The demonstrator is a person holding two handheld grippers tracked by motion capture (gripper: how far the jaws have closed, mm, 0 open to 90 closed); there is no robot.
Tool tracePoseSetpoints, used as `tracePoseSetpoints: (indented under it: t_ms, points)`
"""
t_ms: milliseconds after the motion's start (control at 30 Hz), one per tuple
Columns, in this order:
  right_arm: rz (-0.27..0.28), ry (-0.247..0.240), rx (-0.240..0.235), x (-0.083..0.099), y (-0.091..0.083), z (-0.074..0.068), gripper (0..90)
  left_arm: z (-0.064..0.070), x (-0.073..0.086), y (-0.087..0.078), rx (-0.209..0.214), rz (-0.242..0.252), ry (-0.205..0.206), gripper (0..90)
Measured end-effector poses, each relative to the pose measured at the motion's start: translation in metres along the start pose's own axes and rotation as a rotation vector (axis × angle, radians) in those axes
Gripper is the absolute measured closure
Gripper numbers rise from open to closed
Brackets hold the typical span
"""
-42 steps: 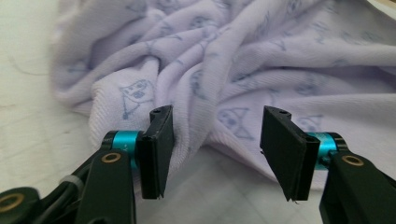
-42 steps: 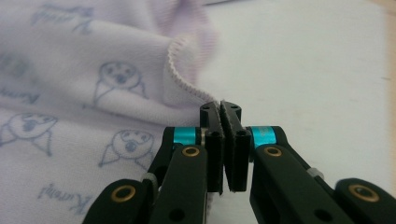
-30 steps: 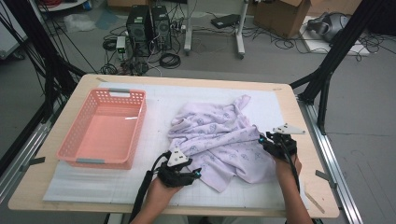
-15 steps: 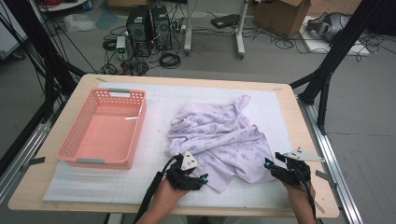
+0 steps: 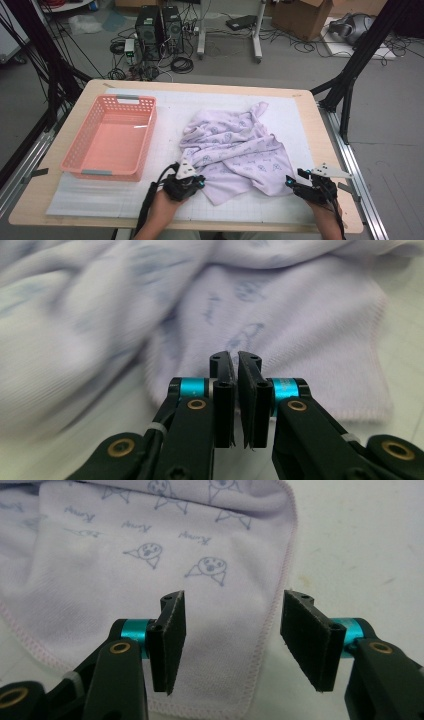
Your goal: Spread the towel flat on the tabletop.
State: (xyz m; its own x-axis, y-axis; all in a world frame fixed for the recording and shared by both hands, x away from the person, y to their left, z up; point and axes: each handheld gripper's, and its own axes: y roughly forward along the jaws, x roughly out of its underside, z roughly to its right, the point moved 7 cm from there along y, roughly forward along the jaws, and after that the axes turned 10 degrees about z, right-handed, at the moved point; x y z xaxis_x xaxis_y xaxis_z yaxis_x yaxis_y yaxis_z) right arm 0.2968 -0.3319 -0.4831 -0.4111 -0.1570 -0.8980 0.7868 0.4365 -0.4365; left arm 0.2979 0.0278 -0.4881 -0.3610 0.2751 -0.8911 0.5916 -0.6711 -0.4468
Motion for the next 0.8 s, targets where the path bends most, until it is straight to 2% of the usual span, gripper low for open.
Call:
tracePoseSetpoints:
  t_ms: [67, 133, 233, 333, 367, 400, 433, 500, 567, 667, 800]
  points:
    - [-0.011, -0.006, -0.010, 0.002, 0.002, -0.002, 43.0, -0.015, 0.004, -0.013, -0.039, 0.019, -0.035, 85.0]
    - [-0.019, -0.007, -0.024, 0.002, 0.004, -0.005, 43.1, -0.027, 0.007, -0.024, -0.049, 0.035, -0.075, 85.0]
    - [-0.029, -0.007, -0.047, 0.002, 0.008, -0.012, 43.1, -0.032, 0.012, -0.032, -0.054, 0.050, -0.092, 84.5]
    - [-0.038, -0.010, -0.061, 0.002, 0.013, -0.018, 43.2, -0.033, 0.013, -0.033, -0.067, 0.064, -0.106, 82.7]
    - [-0.043, -0.016, -0.055, 0.002, 0.014, -0.020, 43.2, -0.034, 0.014, -0.033, -0.076, 0.066, -0.113, 77.1]
    - [-0.050, -0.027, -0.048, 0.003, 0.015, -0.021, 43.3, -0.034, 0.014, -0.034, -0.077, 0.066, -0.138, 65.1]
    - [-0.056, -0.031, -0.048, 0.003, 0.016, -0.022, 43.4, -0.033, 0.015, -0.035, -0.070, 0.066, -0.148, 57.6]
    - [-0.059, -0.046, -0.049, 0.004, 0.014, -0.023, 43.6, -0.030, 0.014, -0.038, -0.060, 0.089, -0.147, 45.4]
    - [-0.054, -0.047, -0.054, 0.003, 0.011, -0.024, 43.5, -0.026, 0.013, -0.040, -0.039, 0.103, -0.139, 40.3]
    - [-0.034, -0.044, -0.063, 0.002, 0.005, -0.027, 43.5, -0.020, 0.014, -0.039, -0.015, 0.098, -0.131, 39.2]
    - [-0.050, -0.067, -0.059, 0.007, 0.002, -0.027, 43.5, -0.016, 0.017, -0.037, -0.017, 0.080, -0.112, 39.3]
